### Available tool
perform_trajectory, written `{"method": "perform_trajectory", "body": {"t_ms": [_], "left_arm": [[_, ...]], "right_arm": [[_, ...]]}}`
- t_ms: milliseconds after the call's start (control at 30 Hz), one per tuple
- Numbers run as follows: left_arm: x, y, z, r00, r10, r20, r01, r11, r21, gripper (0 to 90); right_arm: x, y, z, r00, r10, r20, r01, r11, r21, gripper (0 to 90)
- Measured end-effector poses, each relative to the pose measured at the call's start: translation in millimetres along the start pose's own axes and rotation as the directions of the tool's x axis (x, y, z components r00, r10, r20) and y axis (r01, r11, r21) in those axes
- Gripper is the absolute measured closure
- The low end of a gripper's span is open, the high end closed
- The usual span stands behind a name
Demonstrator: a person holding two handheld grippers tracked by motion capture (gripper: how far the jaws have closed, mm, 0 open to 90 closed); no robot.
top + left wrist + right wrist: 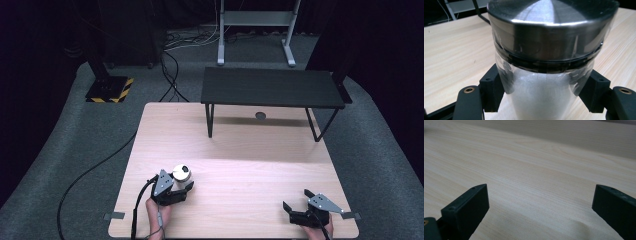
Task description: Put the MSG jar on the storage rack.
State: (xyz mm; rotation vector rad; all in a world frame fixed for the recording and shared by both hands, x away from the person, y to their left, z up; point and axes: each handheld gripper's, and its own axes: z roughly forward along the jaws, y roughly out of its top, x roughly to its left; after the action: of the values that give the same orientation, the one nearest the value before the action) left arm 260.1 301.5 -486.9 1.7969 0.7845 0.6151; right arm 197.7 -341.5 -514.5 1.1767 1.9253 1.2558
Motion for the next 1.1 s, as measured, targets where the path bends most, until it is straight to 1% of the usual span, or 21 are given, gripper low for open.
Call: {"method": "perform_trajectory", "body": {"t_ms": [300,333,433,467,500,533,567,600,700,733,767,800,833,867,900,933,967,1000,1033,1067,1100], "left_arm": [[10.3,31.6,-0.8,0.9996,0.019,0.022,-0.019,0.9996,-0.020,31.2],[10.3,31.6,-0.8,0.9996,0.019,0.022,-0.019,0.9996,-0.020,31.2],[12.7,46.9,1.5,0.9989,0.041,0.024,-0.041,0.9989,-0.022,31.2],[12.7,46.9,1.5,0.9989,0.041,0.024,-0.041,0.9989,-0.022,31.2],[13.7,55.2,3.4,0.9981,0.055,0.027,-0.055,0.9982,-0.023,31.2],[13.7,55.2,3.4,0.9981,0.055,0.027,-0.055,0.9982,-0.023,31.2],[14.7,63.4,5.8,0.9972,0.069,0.030,-0.068,0.9973,-0.027,31.2],[14.7,63.4,5.8,0.9972,0.069,0.030,-0.068,0.9973,-0.027,31.2],[17.4,80.2,11.3,0.9958,0.082,0.039,-0.081,0.9960,-0.039,31.2],[17.4,80.2,11.3,0.9958,0.082,0.039,-0.081,0.9960,-0.039,31.2],[18.5,88.9,14.4,0.9947,0.094,0.043,-0.092,0.9947,-0.045,31.2],[18.5,88.9,14.4,0.9947,0.094,0.043,-0.092,0.9947,-0.045,31.2],[20.0,101.0,18.2,0.9930,0.107,0.049,-0.105,0.9934,-0.046,31.2],[20.0,101.0,18.2,0.9930,0.107,0.049,-0.105,0.9934,-0.046,31.2],[21.7,107.9,20.9,0.9920,0.114,0.054,-0.112,0.9926,-0.049,31.2],[21.7,107.9,20.9,0.9920,0.114,0.054,-0.112,0.9926,-0.049,31.2],[23.0,117.0,24.8,0.9909,0.123,0.056,-0.120,0.9915,-0.051,31.1],[23.0,117.0,24.8,0.9909,0.123,0.056,-0.120,0.9915,-0.051,31.1],[22.9,128.6,28.8,0.9877,0.148,0.051,-0.146,0.9884,-0.041,31.2],[22.9,128.6,28.8,0.9877,0.148,0.051,-0.146,0.9884,-0.041,31.2],[23.7,138.6,33.1,0.9852,0.164,0.050,-0.162,0.9861,-0.037,31.2]], "right_arm": [[-0.3,0.5,0.2,1.0000,0.001,-0.002,-0.001,1.000,0.003,0.0],[-0.1,0.4,0.2,1.0000,0.001,-0.001,-0.001,1.000,0.003,0.0],[0.5,0.5,0.4,1.0000,-0.002,0.002,0.002,1.000,0.004,0.0],[0.7,0.7,0.6,1.0000,-0.004,0.002,0.004,1.000,0.005,0.1],[1.0,0.9,0.8,1.0000,-0.005,0.003,0.005,1.000,0.006,0.2],[1.0,0.9,0.8,1.0000,-0.005,0.003,0.005,1.000,0.006,0.2],[1.0,1.1,0.9,1.0000,-0.005,0.003,0.005,1.000,0.007,0.3],[1.0,1.1,0.9,1.0000,-0.005,0.003,0.005,1.000,0.007,0.3],[0.6,1.6,1.1,1.0000,-0.005,0.001,0.005,1.000,0.010,0.4],[0.6,1.6,1.1,1.0000,-0.005,0.001,0.005,1.000,0.010,0.4],[0.6,2.1,1.4,1.0000,-0.006,0.000,0.006,1.000,0.013,0.4],[0.6,2.1,1.4,1.0000,-0.006,0.000,0.006,1.000,0.013,0.4],[0.8,2.1,1.5,1.0000,-0.006,0.001,0.006,1.000,0.013,0.5],[0.8,2.1,1.5,1.0000,-0.006,0.001,0.006,1.000,0.013,0.5],[1.0,2.3,1.5,1.0000,-0.006,0.001,0.006,1.000,0.014,0.5],[1.0,2.3,1.5,1.0000,-0.006,0.001,0.006,1.000,0.014,0.5],[1.2,2.2,1.5,1.0000,-0.006,0.002,0.006,1.000,0.014,0.6],[1.2,2.2,1.5,1.0000,-0.006,0.002,0.006,1.000,0.014,0.6],[1.1,2.2,1.6,1.0000,-0.006,0.002,0.006,1.000,0.014,0.6],[1.1,2.2,1.6,1.0000,-0.006,0.002,0.006,1.000,0.014,0.6],[0.9,2.3,1.6,1.0000,-0.007,0.000,0.007,1.000,0.015,0.7]]}}
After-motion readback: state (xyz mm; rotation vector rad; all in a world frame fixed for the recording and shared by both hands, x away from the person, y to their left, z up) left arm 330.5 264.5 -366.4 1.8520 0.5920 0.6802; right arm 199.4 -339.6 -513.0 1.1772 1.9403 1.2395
